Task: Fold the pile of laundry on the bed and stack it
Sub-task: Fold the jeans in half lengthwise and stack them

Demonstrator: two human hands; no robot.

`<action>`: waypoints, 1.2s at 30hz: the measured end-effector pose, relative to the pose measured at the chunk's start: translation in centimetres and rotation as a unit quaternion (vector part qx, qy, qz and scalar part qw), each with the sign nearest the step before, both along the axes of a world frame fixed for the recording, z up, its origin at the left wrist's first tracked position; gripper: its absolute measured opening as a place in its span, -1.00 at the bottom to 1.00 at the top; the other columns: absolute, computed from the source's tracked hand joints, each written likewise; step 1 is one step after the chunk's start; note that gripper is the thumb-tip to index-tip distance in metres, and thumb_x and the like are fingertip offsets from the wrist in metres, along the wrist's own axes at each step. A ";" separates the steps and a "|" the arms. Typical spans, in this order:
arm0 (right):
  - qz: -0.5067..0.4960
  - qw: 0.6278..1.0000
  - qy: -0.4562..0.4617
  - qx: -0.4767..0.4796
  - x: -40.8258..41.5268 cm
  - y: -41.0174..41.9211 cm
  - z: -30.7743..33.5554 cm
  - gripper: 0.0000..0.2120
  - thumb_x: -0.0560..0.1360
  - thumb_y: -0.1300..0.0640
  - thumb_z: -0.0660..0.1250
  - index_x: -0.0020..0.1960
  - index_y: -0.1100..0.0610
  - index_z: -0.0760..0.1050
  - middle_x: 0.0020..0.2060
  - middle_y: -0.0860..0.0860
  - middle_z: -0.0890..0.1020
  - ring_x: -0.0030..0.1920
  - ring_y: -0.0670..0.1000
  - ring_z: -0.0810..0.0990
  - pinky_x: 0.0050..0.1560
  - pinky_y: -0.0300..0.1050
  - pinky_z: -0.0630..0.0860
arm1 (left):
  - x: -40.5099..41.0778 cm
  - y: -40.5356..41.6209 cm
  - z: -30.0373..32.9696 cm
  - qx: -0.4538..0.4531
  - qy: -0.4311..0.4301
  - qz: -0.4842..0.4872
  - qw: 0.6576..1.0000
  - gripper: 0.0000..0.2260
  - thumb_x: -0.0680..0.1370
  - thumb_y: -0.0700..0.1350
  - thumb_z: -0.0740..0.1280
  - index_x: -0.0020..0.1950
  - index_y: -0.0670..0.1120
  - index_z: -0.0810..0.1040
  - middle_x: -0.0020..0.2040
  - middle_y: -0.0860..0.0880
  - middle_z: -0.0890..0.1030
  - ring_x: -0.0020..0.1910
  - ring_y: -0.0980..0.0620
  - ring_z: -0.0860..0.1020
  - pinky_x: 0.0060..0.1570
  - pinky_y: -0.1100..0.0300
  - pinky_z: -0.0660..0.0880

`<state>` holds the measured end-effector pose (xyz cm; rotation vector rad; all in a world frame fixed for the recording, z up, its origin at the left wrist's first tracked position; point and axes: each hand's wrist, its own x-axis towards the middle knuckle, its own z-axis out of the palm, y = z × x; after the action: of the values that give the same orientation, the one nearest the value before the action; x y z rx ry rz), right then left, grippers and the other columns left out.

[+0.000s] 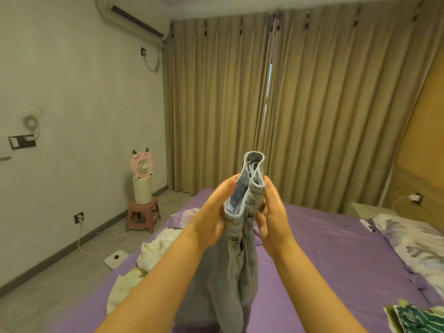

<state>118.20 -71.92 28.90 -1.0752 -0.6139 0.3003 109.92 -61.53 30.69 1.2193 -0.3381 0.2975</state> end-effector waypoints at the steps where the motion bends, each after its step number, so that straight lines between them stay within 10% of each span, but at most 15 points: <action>1: 0.025 0.999 -0.013 0.032 -0.6 -0.8 0.5 -0.38 0.53 -0.24 0.19 0.44 0.12 0.30 0.33 0.20 0.46 0.33 0.19 0.45 0.35 0.23 0.35 | -0.1 -0.9 0.4 -0.008 -0.020 -0.018 1.000 -0.46 0.56 0.15 0.25 0.45 -0.11 0.36 0.41 -0.18 0.42 0.41 -0.16 0.37 0.34 0.00 0.38; 11: -0.065 0.989 0.024 0.128 -5.2 -6.2 1.6 -0.74 0.57 0.15 0.23 0.24 0.13 0.50 0.07 0.17 0.66 0.03 0.13 0.66 -0.16 -0.13 0.60 | -0.2 -7.1 -0.4 0.077 -0.064 -0.046 0.994 -0.41 0.43 -0.21 0.44 0.43 -0.04 0.36 0.33 -0.08 0.52 0.35 -0.07 0.45 0.31 0.05 0.42; 23: -0.272 0.956 0.030 0.103 -5.8 -14.4 4.0 -0.73 0.58 0.14 0.23 0.15 0.28 0.54 0.00 0.24 0.67 0.00 0.17 0.67 -0.20 -0.08 0.62 | 2.5 -12.5 1.7 0.020 -0.047 -0.177 0.983 -0.73 0.55 0.01 0.33 0.19 -0.08 0.61 0.17 -0.18 0.62 0.18 -0.14 0.58 0.07 0.09 0.56; 28: -0.420 0.906 -0.029 -0.045 -4.5 -19.7 4.5 -0.77 0.60 0.09 0.23 0.16 0.17 0.54 0.04 0.11 0.67 0.11 0.10 0.62 0.23 0.14 0.49 | 4.8 -12.4 3.2 0.131 -0.088 -0.044 0.987 -0.83 0.56 0.00 0.30 0.01 -0.02 0.65 -0.03 0.01 0.69 0.01 0.08 0.62 -0.01 0.27 0.54; 36: -0.493 0.863 -0.082 -0.070 -2.0 -26.9 5.9 -0.86 0.56 0.22 0.28 -0.12 0.06 0.57 -0.30 -0.08 0.70 -0.26 -0.11 0.67 -0.28 -0.28 0.57 | 8.7 -9.6 4.9 0.284 -0.098 0.200 0.933 -0.84 0.59 0.03 0.27 -0.16 0.06 0.54 -0.23 0.02 0.59 -0.22 0.10 0.48 -0.19 0.21 0.40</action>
<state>116.18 -98.79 34.76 -1.4278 -0.1236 -0.6593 118.65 -71.10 35.59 1.8391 -0.3583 0.7119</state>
